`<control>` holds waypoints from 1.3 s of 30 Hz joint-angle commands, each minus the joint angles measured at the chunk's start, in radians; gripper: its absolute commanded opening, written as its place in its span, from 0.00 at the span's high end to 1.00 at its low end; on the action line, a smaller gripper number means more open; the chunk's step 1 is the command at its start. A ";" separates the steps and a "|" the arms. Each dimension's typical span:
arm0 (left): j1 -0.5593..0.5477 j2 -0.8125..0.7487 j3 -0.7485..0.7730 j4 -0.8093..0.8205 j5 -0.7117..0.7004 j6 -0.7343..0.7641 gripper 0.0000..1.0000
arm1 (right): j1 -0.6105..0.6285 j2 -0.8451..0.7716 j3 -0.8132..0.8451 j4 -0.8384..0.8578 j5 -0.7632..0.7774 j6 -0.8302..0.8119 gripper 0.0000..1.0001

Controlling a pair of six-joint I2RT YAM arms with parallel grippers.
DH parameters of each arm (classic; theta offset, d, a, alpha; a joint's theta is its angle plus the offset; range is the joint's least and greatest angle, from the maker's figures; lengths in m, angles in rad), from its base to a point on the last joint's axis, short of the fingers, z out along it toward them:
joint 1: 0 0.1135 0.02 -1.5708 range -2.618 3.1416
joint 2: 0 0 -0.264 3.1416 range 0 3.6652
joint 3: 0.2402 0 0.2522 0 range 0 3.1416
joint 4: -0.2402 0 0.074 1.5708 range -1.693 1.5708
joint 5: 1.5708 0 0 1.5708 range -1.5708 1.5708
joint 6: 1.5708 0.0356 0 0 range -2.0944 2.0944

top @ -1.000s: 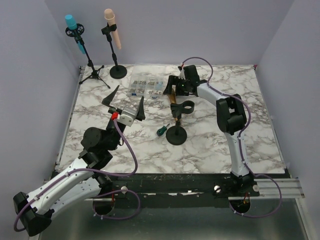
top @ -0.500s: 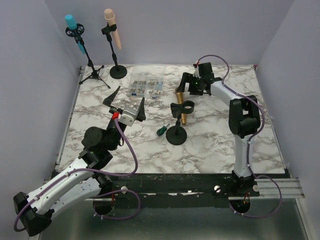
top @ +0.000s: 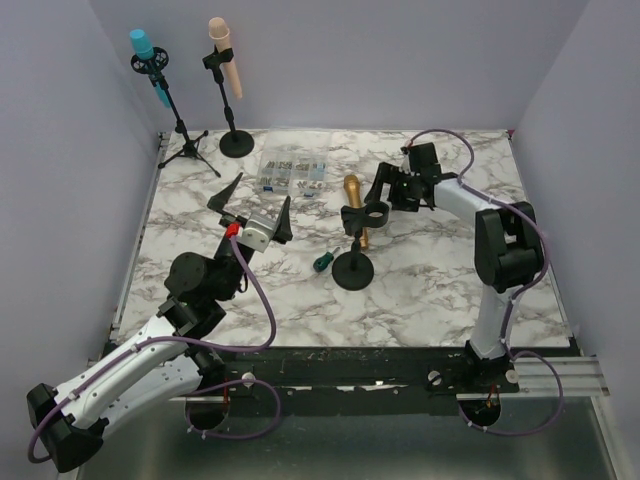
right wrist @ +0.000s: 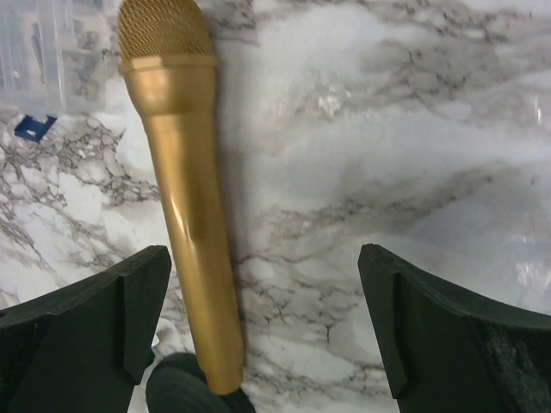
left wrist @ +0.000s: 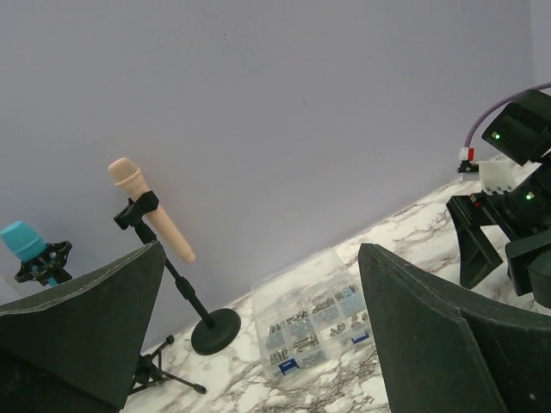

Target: Remove the microphone from the stand

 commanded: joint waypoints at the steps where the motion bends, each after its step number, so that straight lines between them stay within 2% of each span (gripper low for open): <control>1: 0.007 0.001 0.029 -0.008 0.006 -0.027 0.02 | 0.001 -0.125 -0.121 0.047 0.057 0.065 0.00; 5: 0.005 -0.007 0.038 -0.036 0.027 -0.034 0.02 | 0.000 -0.255 -0.255 0.073 0.127 0.096 0.00; 11: 0.006 -0.021 0.076 -0.107 0.085 -0.115 0.02 | 0.000 -0.519 -0.560 0.199 0.100 0.133 0.00; 15: 0.003 -0.028 0.081 -0.111 0.109 -0.155 0.02 | 0.000 -0.722 -0.803 0.380 -0.013 0.128 0.00; 19: 0.002 -0.027 0.082 -0.117 0.106 -0.160 0.02 | 0.002 -0.904 -1.027 0.654 -0.211 0.149 0.00; 21: 0.000 -0.024 0.077 -0.111 0.114 -0.169 0.01 | 0.005 -0.974 -1.070 0.712 -0.289 0.174 0.00; 24: -0.001 -0.007 0.102 -0.146 0.177 -0.218 0.01 | 0.013 -1.062 -1.089 0.755 -0.322 0.238 0.00; 30: -0.001 0.080 0.164 -0.235 0.275 -0.304 0.02 | 0.031 -1.112 -0.944 0.530 -0.408 0.373 0.00; 32: -0.002 0.103 0.200 -0.280 0.277 -0.319 0.02 | 0.034 -1.161 -0.903 0.439 -0.414 0.364 0.00; 36: -0.015 0.089 0.176 -0.251 0.264 -0.300 0.02 | 0.035 -1.234 -0.837 0.310 -0.423 0.367 0.00; 39: -0.043 0.087 0.175 -0.257 0.227 -0.250 0.02 | 0.036 -1.255 -0.812 0.292 -0.411 0.411 0.00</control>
